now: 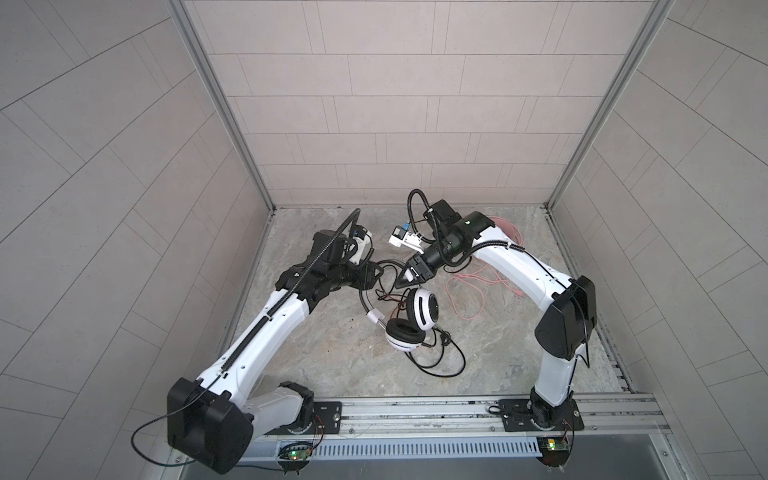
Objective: Wrap the headphones
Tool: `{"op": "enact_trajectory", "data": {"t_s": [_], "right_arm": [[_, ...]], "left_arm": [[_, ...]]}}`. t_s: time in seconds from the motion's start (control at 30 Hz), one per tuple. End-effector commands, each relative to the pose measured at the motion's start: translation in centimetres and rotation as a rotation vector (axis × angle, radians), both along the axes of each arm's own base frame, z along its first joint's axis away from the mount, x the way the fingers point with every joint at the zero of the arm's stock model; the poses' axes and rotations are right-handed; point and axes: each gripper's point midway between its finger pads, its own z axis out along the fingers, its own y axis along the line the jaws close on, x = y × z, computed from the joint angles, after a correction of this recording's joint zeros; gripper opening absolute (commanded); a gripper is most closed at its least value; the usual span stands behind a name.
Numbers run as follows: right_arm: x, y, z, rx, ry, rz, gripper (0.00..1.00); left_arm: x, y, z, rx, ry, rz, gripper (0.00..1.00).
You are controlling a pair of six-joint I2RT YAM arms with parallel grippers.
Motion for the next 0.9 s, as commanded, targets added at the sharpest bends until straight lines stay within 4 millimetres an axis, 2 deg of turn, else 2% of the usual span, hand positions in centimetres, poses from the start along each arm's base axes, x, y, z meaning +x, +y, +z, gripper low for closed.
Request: {"op": "enact_trajectory", "data": {"t_s": [0.0, 0.13, 0.27, 0.5, 0.6, 0.7, 0.77, 0.87], "right_arm": [[-2.0, 0.0, 4.7, 0.117, -0.051, 0.058, 0.33], [-2.6, -0.1, 5.2, 0.149, -0.049, 0.072, 0.34], [-2.2, 0.0, 5.0, 0.145, -0.049, 0.054, 0.34], [-1.6, 0.1, 4.3, 0.121, -0.050, 0.033, 0.36], [-0.9, -0.2, 3.9, 0.094, -0.077, 0.005, 0.48], [0.9, -0.8, 4.0, 0.068, -0.082, -0.084, 0.60], [2.0, -1.5, 4.2, 0.064, -0.106, -0.145, 0.75], [5.1, -3.4, 5.2, 0.108, -0.138, -0.305, 0.78]], "left_arm": [[0.2, 0.6, -0.1, 0.067, -0.008, 0.012, 0.51], [0.2, 1.0, -0.4, 0.091, -0.013, 0.018, 0.50], [0.2, 1.5, -0.3, 0.102, -0.026, 0.040, 0.36], [0.3, 2.0, 0.1, 0.120, -0.054, 0.066, 0.04], [0.2, 2.0, 0.5, 0.116, -0.049, 0.066, 0.00], [0.5, 2.5, 0.7, 0.124, -0.051, 0.096, 0.00], [0.7, 2.9, 0.9, 0.137, -0.052, 0.112, 0.00], [1.1, 4.4, 1.4, 0.155, -0.031, 0.192, 0.00]]}}
